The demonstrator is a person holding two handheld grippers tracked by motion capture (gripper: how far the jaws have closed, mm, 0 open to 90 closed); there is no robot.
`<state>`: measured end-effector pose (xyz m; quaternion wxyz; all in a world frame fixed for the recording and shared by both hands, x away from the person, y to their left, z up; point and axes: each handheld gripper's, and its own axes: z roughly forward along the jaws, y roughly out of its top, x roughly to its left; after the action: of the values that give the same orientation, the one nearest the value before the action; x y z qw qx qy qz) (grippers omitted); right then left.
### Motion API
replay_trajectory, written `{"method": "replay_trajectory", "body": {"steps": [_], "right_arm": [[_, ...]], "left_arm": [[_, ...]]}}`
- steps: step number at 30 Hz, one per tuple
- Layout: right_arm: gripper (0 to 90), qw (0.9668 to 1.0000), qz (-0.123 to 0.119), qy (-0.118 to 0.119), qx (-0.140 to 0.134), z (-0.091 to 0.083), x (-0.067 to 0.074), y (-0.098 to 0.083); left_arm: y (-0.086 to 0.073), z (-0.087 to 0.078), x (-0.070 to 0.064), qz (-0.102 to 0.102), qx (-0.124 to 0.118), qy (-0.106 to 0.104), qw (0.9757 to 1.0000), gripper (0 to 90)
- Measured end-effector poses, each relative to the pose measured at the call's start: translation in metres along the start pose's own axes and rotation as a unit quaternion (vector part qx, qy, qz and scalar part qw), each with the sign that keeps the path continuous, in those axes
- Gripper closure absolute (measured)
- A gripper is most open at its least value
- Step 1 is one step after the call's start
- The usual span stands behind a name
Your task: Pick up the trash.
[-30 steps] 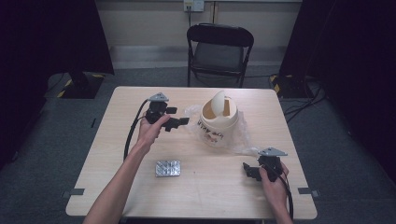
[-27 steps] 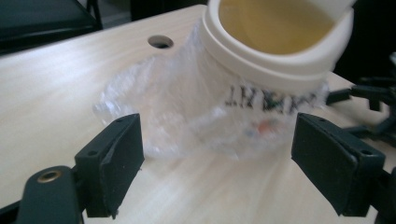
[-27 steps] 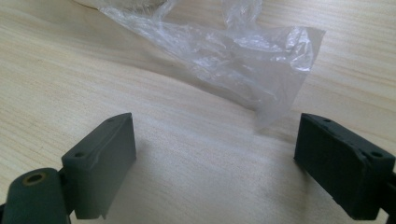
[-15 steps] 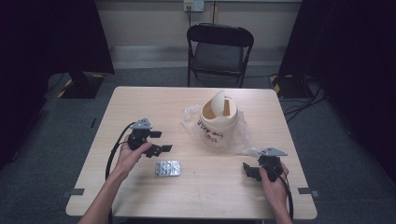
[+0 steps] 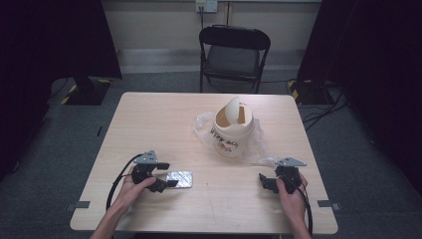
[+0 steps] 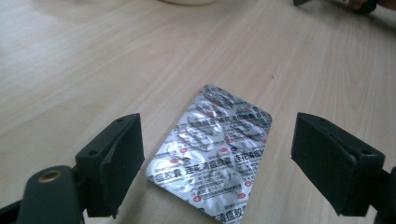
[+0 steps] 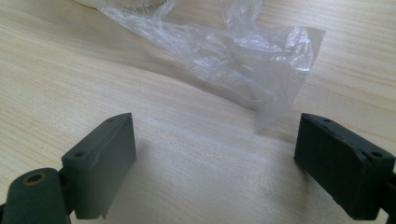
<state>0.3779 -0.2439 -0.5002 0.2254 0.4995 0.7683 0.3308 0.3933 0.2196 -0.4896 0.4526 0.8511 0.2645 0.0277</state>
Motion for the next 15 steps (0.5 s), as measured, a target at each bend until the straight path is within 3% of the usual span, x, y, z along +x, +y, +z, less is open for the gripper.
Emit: {"method": "replay_trajectory", "body": {"steps": [5, 11, 15], "right_arm": [[11.5, 1.0, -0.001, 0.0, -0.001, 0.0, 0.0, 0.0], [11.5, 1.0, -0.001, 0.0, 0.0, 0.0, 0.0, 0.0], [11.5, 1.0, 0.0, 0.0, 0.0, 0.0, 0.0, 0.0]], "left_arm": [[-0.004, 0.012, -0.002, 0.016, 0.031, 0.004, 0.9994, 15.9], [-0.009, 0.009, -0.007, 0.019, 0.028, 0.019, 0.9992, 15.8], [-0.017, 0.0, -0.02, 0.029, 0.037, 0.039, 0.9981, 16.1]]}}
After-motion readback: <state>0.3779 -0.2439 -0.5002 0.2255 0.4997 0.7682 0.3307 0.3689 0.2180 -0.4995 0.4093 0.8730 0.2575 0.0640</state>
